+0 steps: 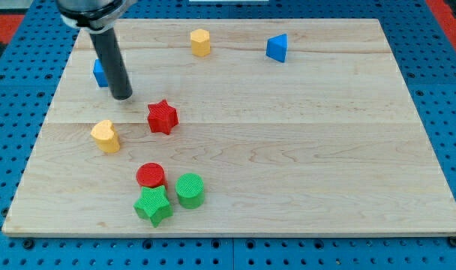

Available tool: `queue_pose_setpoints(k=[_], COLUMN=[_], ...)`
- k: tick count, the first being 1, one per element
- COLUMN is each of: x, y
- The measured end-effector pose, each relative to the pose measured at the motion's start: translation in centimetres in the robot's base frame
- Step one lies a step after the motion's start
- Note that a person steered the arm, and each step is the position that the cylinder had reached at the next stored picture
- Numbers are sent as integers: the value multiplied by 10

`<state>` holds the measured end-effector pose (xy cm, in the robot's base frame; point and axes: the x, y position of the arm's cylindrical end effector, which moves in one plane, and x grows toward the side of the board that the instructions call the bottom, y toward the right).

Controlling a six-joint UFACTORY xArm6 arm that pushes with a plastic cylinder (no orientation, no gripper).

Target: Push the blue cube upwards

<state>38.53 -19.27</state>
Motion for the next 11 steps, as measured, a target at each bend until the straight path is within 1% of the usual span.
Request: queue_pose_setpoints(k=[1, 2, 3, 4, 5, 6, 7, 8, 9, 10, 11], x=[-22, -61, -68, -43, -58, -113, -104, -60, -52, -156, -194], y=[-57, -5, 26, 49, 68, 50, 42, 12, -48, -71, -50])
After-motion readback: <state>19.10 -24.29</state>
